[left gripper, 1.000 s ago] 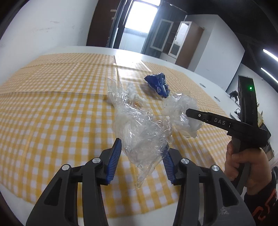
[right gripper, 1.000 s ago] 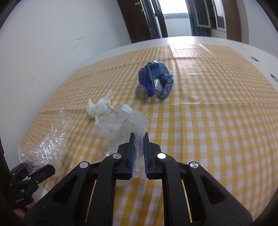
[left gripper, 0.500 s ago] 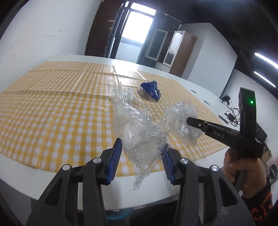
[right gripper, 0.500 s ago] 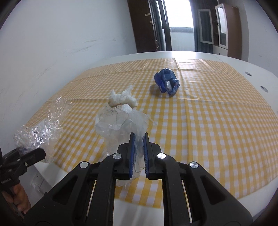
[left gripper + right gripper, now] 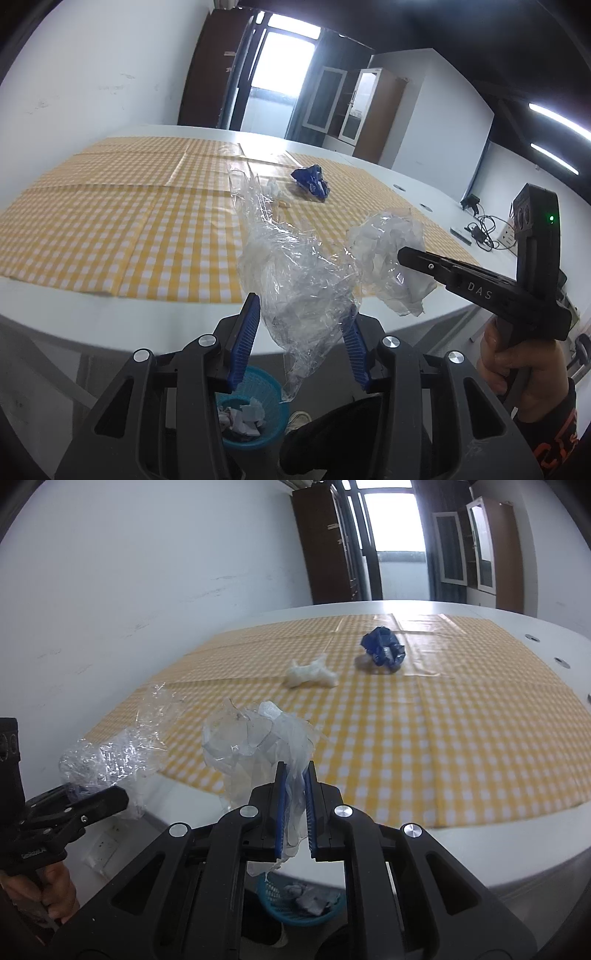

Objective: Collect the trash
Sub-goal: 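Carry both clear plastic wrappers down over the blue wastebasket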

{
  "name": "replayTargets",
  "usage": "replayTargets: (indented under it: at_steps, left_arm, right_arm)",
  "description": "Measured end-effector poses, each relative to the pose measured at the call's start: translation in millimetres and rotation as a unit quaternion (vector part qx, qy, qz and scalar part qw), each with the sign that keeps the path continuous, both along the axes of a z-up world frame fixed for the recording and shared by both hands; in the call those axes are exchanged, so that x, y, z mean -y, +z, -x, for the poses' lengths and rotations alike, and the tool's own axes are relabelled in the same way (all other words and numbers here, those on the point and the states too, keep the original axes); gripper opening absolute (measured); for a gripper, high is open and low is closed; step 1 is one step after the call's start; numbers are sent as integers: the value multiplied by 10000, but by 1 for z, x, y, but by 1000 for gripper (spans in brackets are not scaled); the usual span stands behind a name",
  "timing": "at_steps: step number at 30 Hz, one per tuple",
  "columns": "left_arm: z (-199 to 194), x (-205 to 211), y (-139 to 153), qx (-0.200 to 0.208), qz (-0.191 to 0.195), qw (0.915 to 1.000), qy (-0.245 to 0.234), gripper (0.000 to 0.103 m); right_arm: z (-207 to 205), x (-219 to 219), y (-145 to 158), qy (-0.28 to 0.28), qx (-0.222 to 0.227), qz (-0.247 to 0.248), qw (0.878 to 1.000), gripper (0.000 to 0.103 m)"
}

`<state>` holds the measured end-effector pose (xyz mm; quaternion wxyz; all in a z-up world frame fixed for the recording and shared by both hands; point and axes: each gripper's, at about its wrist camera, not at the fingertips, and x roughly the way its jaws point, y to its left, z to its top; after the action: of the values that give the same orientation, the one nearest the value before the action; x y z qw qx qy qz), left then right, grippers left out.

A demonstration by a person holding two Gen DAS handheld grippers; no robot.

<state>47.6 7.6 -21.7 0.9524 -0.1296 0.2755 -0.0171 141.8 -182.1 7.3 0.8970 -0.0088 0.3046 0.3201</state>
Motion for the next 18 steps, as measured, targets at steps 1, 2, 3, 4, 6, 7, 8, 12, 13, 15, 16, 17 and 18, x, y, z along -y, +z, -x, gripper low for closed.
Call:
replayTargets:
  at_steps: [1,2,3,4,6,7,8,12,13,15,16,17,18]
  left_arm:
    - [8,4,-2,-20,-73,10000,-54,43]
    - [14,7,-4,-34,-139,9998,-105,43]
    - [21,10,-6,-47,-197,9997,-137,43]
    - [29,12,-8,-61,-221,9996,-154,43]
    - [42,12,-14,-98,-216,9995,-193,43]
    - [47,13,-16,-111,-211,9995,-197,43]
    - [51,12,-18,-116,-214,9995,-194,43]
    - [64,11,-32,-232,-256,9993,-136,43]
    - [65,11,-35,-266,-226,9993,-147,43]
    - [69,11,-43,-348,-179,9991,-171,43]
    - [71,11,-47,-382,-174,9990,-183,42]
    - [72,11,-51,-415,-172,9988,-198,42]
    - [73,10,-56,-469,-166,9985,-213,42]
  right_arm:
    - [9,1,1,23,47,-6,10000,9]
    - [16,1,1,60,84,-11,9999,9]
    - [26,2,1,87,124,-7,9999,9]
    - [35,4,0,95,160,8,9998,9]
    - [47,5,-3,120,190,52,9997,9]
    - [52,6,-5,125,202,74,9997,9]
    - [59,8,-8,122,210,95,9997,9]
    - [77,9,-20,162,143,145,9997,9]
    - [81,9,-24,184,118,171,9996,9]
    - [93,8,-35,246,61,244,9994,9]
    - [96,8,-40,251,30,278,9993,9]
    - [100,8,-47,260,-28,317,9992,9]
    - [102,7,-53,272,-82,346,9990,9]
